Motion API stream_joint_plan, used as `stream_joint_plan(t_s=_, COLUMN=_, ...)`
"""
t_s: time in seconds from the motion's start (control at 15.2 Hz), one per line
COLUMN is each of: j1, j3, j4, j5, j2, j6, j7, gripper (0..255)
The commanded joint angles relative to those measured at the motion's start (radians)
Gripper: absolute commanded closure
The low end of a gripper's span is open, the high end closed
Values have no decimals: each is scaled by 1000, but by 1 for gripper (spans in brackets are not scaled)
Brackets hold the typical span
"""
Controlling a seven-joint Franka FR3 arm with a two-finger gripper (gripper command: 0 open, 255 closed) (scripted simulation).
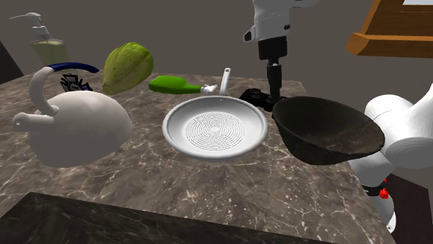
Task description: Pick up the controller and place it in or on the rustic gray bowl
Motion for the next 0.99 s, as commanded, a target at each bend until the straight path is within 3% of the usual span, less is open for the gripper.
stream_joint_plan(t_s=0.0, j1=0, j3=0, j4=0, j5=0, j2=0, j6=0, j7=0, gripper=255)
stream_joint_plan(t_s=0.46, j1=0, j3=0, j4=0, j5=0, j2=0, j6=0, j7=0, gripper=255)
stream_joint_plan(t_s=0.92, j1=1, j3=-2, j4=97, j5=0, j2=5, j6=-91, j7=14, gripper=255)
